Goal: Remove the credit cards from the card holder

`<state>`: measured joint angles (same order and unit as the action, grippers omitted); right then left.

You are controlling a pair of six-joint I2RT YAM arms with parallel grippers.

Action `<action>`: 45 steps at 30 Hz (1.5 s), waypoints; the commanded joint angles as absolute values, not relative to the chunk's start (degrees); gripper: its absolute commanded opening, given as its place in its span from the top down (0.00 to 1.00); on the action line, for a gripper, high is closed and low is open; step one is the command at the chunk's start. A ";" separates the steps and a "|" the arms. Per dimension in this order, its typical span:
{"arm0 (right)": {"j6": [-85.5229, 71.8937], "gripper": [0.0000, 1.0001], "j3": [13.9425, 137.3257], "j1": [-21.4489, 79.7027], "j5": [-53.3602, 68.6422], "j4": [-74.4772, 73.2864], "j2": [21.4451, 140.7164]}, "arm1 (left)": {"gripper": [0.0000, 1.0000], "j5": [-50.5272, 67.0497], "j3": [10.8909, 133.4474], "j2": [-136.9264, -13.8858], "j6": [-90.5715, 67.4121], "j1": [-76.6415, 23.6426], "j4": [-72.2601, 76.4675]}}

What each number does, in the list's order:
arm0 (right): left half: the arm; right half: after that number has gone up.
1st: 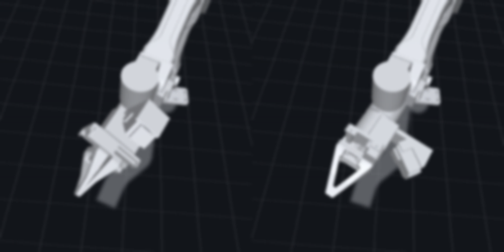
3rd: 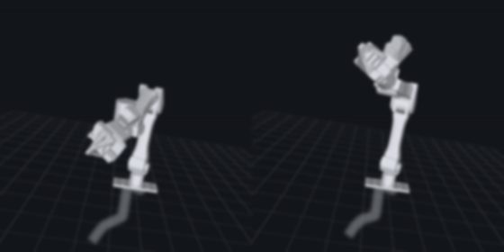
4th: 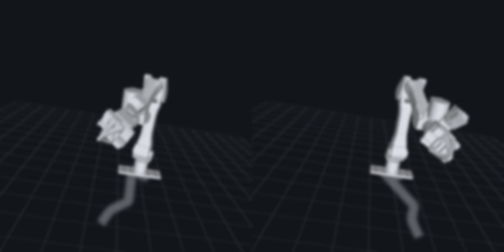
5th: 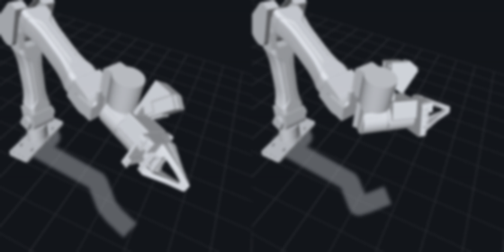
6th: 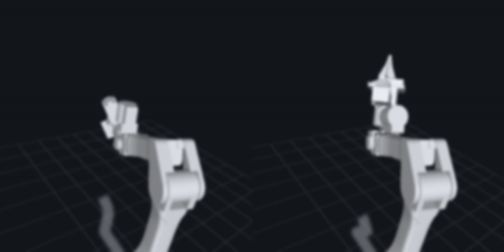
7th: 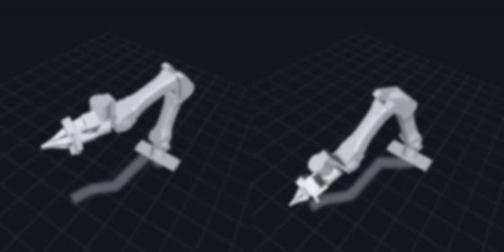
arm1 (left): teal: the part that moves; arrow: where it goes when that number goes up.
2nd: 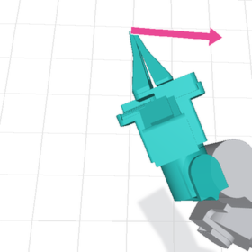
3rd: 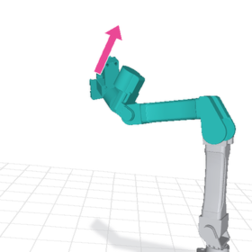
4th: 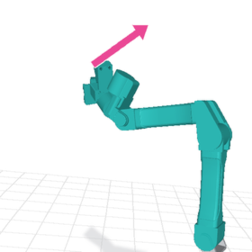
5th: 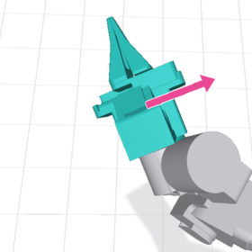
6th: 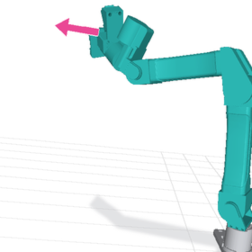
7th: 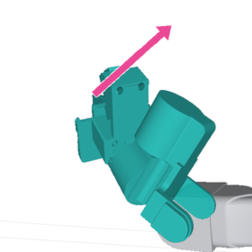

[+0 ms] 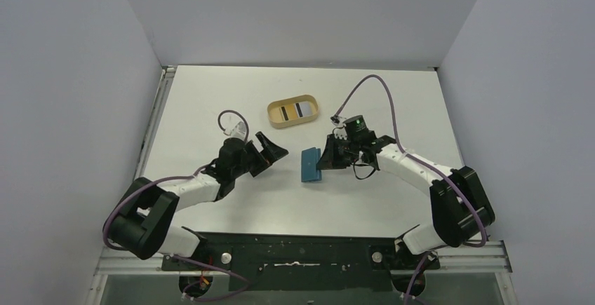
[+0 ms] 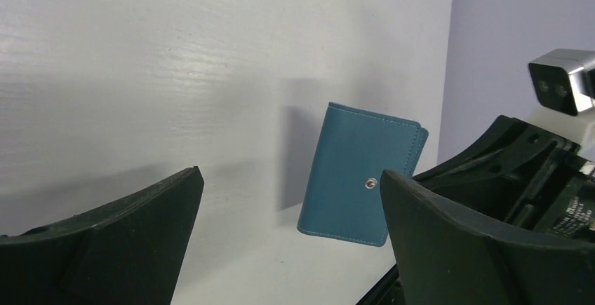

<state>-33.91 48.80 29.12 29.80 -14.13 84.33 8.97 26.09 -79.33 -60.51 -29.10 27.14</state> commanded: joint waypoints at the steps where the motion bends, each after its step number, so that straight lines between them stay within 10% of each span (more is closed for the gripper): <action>1: -29.23 1.00 53.25 29.27 26.64 -22.09 84.26 | 0.03 9.07 27.43 -83.31 -59.27 -30.79 30.09; 45: -25.09 1.00 60.22 31.44 12.06 -39.81 87.71 | 0.03 6.95 43.00 -91.40 -58.55 -44.22 18.48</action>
